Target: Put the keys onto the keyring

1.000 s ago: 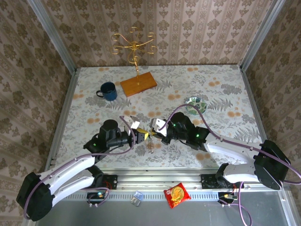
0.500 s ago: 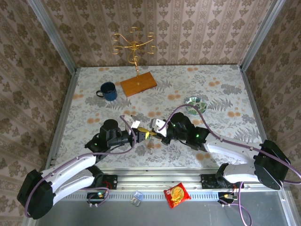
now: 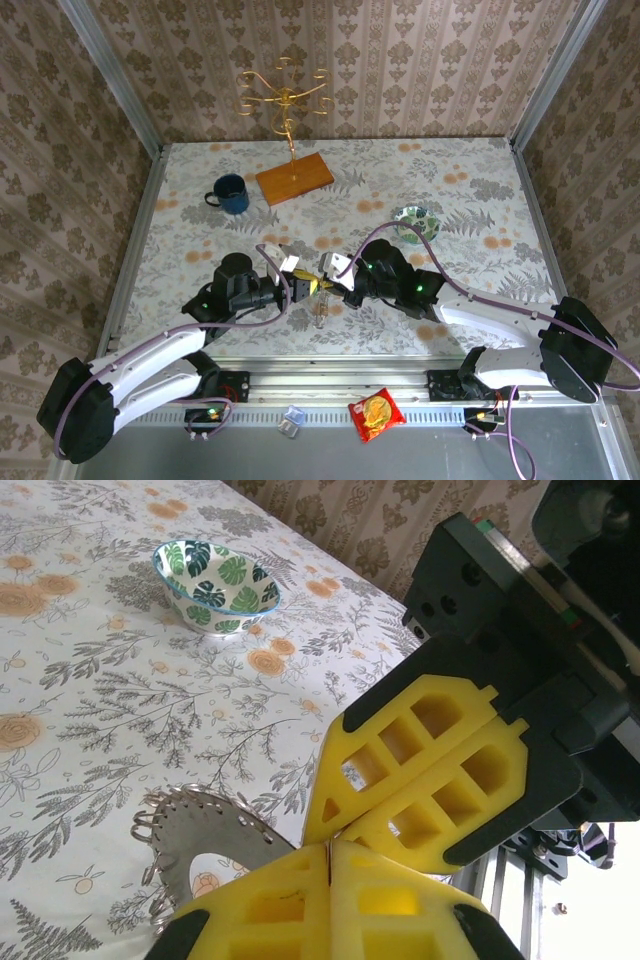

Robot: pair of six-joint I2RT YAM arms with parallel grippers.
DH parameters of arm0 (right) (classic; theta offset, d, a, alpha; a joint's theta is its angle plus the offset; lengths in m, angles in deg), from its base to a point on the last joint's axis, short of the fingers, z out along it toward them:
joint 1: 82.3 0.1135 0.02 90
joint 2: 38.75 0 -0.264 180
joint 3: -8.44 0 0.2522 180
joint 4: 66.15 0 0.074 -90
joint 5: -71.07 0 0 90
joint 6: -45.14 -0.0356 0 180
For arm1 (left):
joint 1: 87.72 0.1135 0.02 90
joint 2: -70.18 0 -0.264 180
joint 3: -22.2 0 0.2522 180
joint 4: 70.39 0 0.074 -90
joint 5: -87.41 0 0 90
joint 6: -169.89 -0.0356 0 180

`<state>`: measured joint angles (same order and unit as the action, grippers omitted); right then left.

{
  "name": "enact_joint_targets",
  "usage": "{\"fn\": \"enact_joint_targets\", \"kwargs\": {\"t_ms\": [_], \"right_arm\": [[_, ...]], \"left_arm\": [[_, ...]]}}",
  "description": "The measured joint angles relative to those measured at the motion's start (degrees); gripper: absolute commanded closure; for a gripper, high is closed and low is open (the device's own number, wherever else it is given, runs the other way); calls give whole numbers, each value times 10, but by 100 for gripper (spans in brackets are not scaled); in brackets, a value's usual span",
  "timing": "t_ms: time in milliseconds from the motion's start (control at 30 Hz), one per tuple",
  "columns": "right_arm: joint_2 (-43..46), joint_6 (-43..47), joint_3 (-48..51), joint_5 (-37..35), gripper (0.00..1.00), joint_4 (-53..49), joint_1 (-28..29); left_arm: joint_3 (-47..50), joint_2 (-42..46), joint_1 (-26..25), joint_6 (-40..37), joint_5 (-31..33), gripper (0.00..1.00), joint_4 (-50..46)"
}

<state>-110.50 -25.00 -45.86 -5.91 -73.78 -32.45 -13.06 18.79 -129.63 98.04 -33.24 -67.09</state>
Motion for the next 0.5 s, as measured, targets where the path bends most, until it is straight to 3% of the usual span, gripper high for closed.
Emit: {"fn": "enact_joint_targets", "kwargs": {"t_ms": [500], "right_arm": [[0,-46,0,5,100,5,-1]], "left_arm": [[0,0,0,0,26,100,-15]]}}
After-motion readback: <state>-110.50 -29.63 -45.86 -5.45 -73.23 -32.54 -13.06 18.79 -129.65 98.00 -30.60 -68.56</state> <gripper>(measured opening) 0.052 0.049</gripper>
